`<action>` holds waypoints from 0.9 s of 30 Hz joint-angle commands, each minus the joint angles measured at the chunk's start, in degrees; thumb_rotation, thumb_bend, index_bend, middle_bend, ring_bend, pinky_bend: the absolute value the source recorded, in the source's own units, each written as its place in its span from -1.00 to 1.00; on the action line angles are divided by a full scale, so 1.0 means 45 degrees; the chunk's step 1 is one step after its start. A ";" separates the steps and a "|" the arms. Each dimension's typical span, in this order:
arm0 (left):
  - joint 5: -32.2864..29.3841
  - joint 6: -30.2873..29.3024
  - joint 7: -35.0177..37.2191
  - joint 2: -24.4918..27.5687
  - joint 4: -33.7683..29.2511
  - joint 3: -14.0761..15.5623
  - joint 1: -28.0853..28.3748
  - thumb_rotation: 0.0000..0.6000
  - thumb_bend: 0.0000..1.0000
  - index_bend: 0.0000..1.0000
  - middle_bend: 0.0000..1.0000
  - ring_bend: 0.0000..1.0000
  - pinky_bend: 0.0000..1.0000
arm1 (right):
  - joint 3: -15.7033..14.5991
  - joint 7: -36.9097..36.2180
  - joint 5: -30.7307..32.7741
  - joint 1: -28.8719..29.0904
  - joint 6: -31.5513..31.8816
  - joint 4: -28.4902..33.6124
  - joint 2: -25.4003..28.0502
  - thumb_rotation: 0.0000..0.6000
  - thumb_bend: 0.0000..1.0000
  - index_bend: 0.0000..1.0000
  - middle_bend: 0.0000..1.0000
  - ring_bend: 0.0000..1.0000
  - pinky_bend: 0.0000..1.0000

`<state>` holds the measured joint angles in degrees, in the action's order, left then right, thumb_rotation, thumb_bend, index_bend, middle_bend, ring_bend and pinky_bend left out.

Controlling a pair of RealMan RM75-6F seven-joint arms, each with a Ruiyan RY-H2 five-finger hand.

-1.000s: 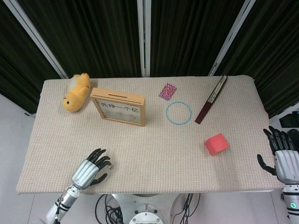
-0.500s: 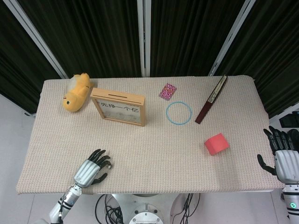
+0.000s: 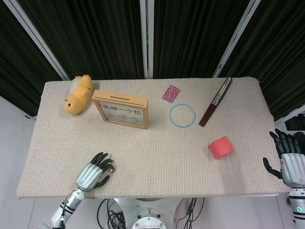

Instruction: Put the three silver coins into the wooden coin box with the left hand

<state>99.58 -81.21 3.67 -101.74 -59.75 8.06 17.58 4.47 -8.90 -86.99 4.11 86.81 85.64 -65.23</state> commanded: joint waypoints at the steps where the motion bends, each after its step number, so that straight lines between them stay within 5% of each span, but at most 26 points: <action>1: -0.0028 0.0110 0.0018 0.0036 -0.0097 -0.0022 0.0044 1.00 -0.39 -0.24 -0.53 -0.85 -0.78 | -0.0005 -0.0012 -0.0007 0.0000 -0.0002 -0.0017 -0.0009 1.00 -0.36 -1.00 -1.00 -1.00 -1.00; 27: -0.0189 0.0827 -0.0561 0.0350 -0.0739 -0.0099 0.0263 1.00 -0.39 -0.25 -0.53 -0.85 -0.79 | -0.0033 -0.0260 0.0019 0.0013 -0.0101 -0.0316 -0.0094 1.00 -0.35 -1.00 -1.00 -1.00 -1.00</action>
<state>98.73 -77.49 1.15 -100.17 -63.06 7.62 18.76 4.32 -10.08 -86.91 4.17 86.36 84.21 -65.66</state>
